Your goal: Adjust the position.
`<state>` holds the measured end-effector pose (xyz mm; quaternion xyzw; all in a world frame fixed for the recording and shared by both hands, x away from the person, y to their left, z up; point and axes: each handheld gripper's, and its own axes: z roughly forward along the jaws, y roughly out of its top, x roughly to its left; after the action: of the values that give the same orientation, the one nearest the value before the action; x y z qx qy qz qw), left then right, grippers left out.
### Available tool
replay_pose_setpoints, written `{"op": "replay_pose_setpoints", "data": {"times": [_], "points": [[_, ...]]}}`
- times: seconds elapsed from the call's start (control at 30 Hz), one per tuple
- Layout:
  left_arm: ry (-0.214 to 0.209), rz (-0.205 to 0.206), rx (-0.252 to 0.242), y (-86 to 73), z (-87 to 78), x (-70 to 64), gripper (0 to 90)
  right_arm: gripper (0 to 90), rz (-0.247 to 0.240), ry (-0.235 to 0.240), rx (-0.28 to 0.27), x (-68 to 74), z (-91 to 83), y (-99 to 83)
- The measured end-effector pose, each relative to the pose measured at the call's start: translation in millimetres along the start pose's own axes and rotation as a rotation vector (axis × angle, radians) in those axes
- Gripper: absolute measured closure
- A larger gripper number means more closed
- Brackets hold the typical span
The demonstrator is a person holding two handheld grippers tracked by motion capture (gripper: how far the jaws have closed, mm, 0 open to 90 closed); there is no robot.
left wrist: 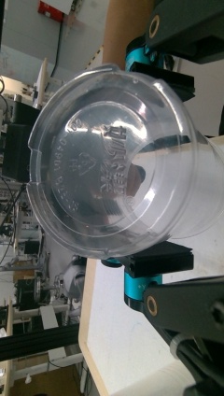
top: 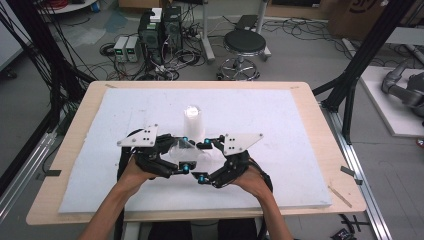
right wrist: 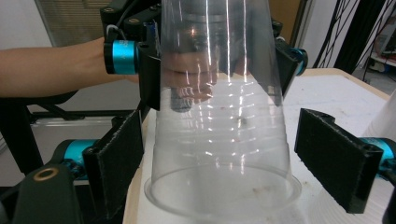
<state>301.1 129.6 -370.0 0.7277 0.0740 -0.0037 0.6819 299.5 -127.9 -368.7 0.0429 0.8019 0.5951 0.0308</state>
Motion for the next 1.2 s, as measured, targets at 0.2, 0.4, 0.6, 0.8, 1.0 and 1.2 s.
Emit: {"op": "replay_pose_setpoints", "data": {"times": [0.2, 0.4, 0.6, 0.8, 1.0, 1.2], "points": [[-0.008, -0.001, 0.001, 0.4, 3.3, -0.8, 35.8, 15.9, -0.004, 0.004, 0.008, 0.2, 1.9, -0.2], [-0.010, -0.002, -0.002, 0.8, 4.6, -0.9, 35.8, 19.4, -0.010, 0.009, 0.018, 0.9, 3.3, -0.6], [-0.009, -0.003, 0.000, 1.0, 4.0, -1.1, 35.8, 29.6, -0.040, -0.001, 0.020, 2.5, 3.4, -0.4], [0.004, 0.000, -0.007, 1.2, 4.2, -1.9, 26.1, 30.8, -0.042, -0.004, 0.026, 2.8, 3.3, -0.4], [0.038, -0.021, 0.016, 1.3, 3.5, -2.1, 7.5, 30.9, -0.034, -0.006, 0.031, 1.8, 3.1, -1.0], [0.043, -0.010, 0.071, 4.1, -5.6, -3.8, 7.5, 30.9, -0.019, -0.008, 0.050, 1.0, 0.5, -1.6]]}}
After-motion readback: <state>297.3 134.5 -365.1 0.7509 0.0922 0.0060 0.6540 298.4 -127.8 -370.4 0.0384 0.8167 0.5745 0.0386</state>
